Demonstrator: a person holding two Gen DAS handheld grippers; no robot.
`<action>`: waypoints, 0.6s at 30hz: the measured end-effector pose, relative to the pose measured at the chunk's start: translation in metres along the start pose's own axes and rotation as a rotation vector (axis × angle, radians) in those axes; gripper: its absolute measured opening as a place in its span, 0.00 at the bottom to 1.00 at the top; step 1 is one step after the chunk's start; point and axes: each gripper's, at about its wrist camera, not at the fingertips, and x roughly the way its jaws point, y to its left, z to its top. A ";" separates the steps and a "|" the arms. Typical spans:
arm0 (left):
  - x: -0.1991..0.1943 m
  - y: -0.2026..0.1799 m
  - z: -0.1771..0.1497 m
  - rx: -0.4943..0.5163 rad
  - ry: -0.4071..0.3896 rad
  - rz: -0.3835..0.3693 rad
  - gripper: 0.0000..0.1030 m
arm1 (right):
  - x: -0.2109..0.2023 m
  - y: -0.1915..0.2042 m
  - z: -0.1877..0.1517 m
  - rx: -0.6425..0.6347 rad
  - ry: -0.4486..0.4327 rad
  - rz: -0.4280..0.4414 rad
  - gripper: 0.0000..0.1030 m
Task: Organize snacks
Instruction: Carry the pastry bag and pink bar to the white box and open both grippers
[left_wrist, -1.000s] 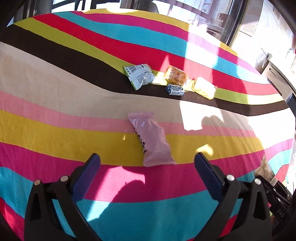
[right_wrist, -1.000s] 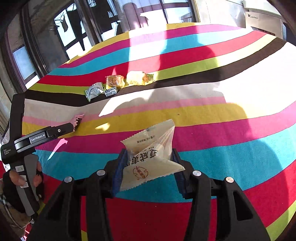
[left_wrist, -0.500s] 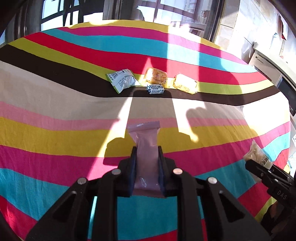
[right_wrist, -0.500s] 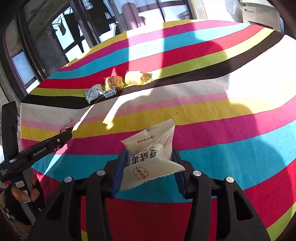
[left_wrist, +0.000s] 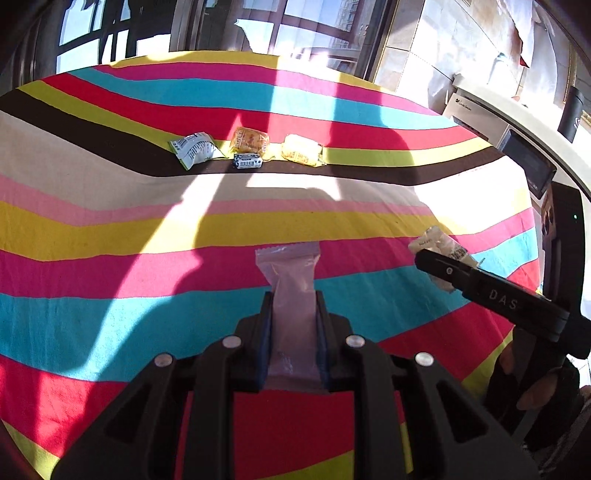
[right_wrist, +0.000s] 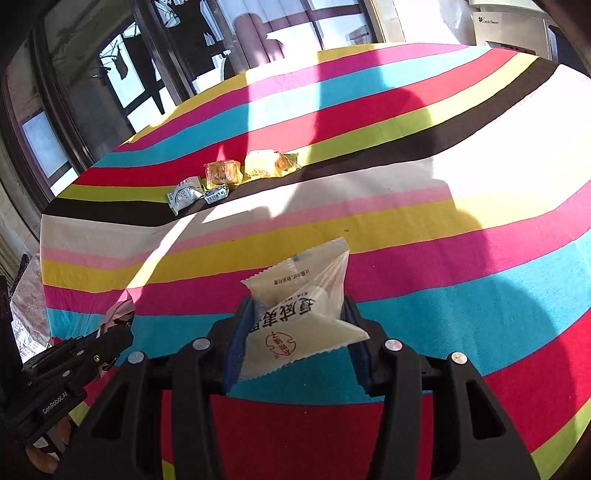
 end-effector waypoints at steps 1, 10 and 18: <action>-0.001 -0.003 -0.003 0.008 0.005 -0.006 0.20 | -0.003 -0.001 0.000 0.006 -0.016 0.003 0.47; -0.011 -0.026 -0.025 0.077 0.025 -0.036 0.20 | -0.051 -0.016 -0.029 0.128 -0.070 0.090 0.47; -0.018 -0.047 -0.032 0.136 0.026 -0.064 0.20 | -0.086 -0.011 -0.068 0.077 -0.048 0.070 0.47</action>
